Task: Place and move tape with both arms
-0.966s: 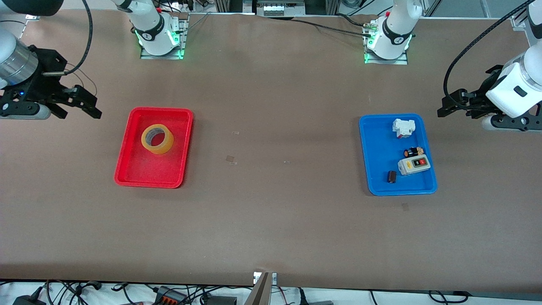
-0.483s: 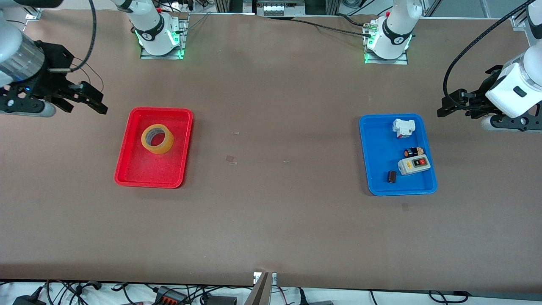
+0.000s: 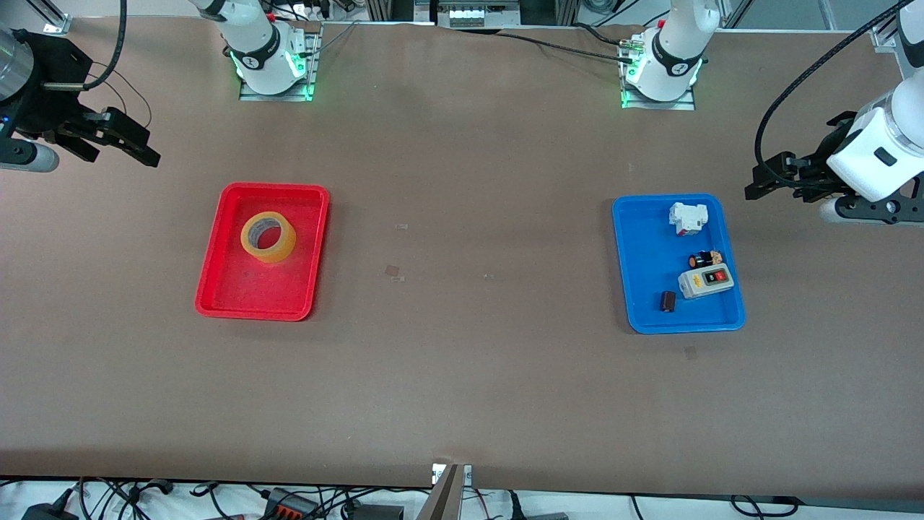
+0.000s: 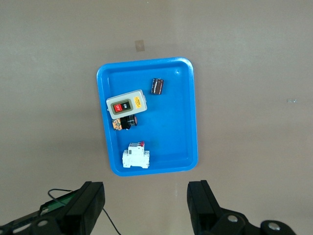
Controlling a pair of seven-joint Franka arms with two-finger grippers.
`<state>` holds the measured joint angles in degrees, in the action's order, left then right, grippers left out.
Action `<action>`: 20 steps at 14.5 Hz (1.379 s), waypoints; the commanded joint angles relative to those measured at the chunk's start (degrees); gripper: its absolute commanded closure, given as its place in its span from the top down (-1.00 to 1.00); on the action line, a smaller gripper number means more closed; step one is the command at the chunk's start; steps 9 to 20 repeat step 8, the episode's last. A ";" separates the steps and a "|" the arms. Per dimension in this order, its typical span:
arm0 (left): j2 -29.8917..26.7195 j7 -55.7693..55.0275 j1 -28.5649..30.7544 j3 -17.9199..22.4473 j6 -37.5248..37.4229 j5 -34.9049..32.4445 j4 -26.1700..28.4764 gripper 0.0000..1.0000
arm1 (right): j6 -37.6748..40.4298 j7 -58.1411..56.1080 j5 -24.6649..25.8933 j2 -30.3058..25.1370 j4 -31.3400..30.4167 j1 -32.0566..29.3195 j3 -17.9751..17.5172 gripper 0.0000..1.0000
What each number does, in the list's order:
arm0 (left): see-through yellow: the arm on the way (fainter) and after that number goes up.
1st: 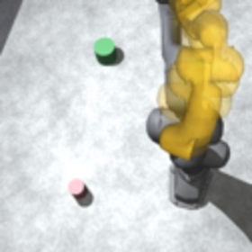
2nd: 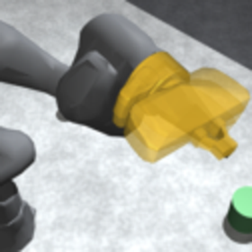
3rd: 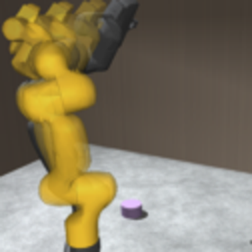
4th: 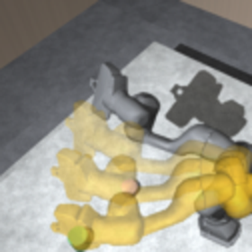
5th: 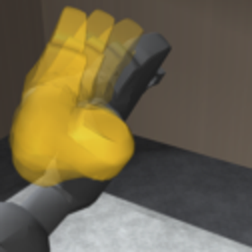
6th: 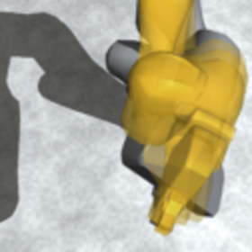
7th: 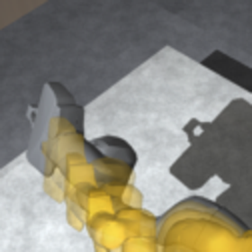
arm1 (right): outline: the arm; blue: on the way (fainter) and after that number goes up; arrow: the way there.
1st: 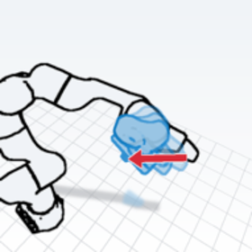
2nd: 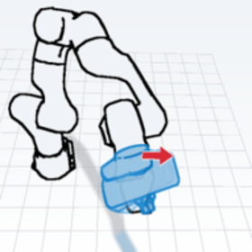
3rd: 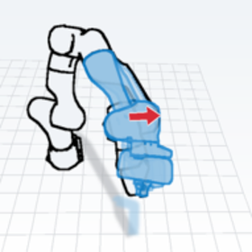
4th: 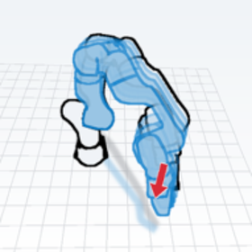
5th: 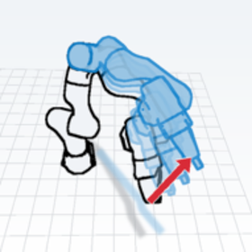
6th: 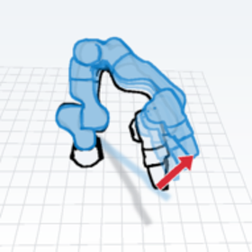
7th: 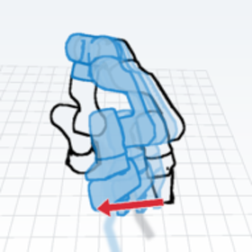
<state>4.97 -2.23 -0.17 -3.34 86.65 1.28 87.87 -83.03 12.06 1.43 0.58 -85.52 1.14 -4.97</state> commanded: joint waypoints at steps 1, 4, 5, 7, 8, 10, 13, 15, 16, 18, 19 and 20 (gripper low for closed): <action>-1.11 -0.40 -0.18 -0.18 0.01 -0.23 0.90 1.00 | 0.86 -0.81 -0.37 -1.02 -0.70 -0.44 0.14 0.96; -1.11 -0.40 -0.19 -0.18 0.01 -0.23 0.90 1.00 | -0.19 -0.81 -0.28 -1.11 -1.58 -0.35 -0.04 0.95; -1.02 -0.40 -0.19 -0.18 0.01 -0.23 0.90 1.00 | -0.55 -0.89 -0.28 -1.37 -1.93 -0.35 0.05 0.95; -1.02 -0.40 -0.19 -0.18 0.01 -0.23 0.90 1.00 | -0.64 -0.89 -0.20 -1.55 -2.02 -0.35 0.05 0.95; -1.02 -0.40 -0.19 -0.18 0.01 -0.23 0.90 1.00 | -0.64 -1.16 -0.20 -1.64 -2.11 -0.35 0.05 0.95; -1.02 -0.40 -0.19 -0.18 0.01 -0.23 0.90 1.00 | -0.64 -1.16 -0.20 -1.64 -2.11 -0.35 0.05 0.95; -1.02 -0.40 -0.19 -0.18 0.01 -0.23 0.90 1.00 | -0.64 -1.16 -0.20 -1.64 -2.11 -0.35 0.05 0.95; -1.02 -0.40 -0.19 -0.18 0.01 -0.23 0.90 1.00 | -0.64 -1.16 -0.20 -1.64 -2.11 -0.35 0.05 0.95; -1.02 -0.40 -0.19 -0.18 0.01 -0.23 0.90 1.00 | -0.64 -1.16 -0.20 -1.64 -2.11 -0.35 0.05 0.95; -1.02 -0.40 -0.19 -0.18 0.01 -0.23 0.90 1.00 | -0.64 -1.16 -0.20 -1.64 -2.11 -0.35 0.05 0.95; -1.02 -0.40 -0.19 -0.18 0.01 -0.23 0.90 1.00 | -0.64 -1.16 -0.20 -1.64 -2.11 -0.35 0.05 0.95; -1.02 -0.40 -0.19 -0.18 0.01 -0.23 0.90 1.00 | -0.64 -1.16 -0.20 -1.64 -2.11 -0.35 0.05 0.95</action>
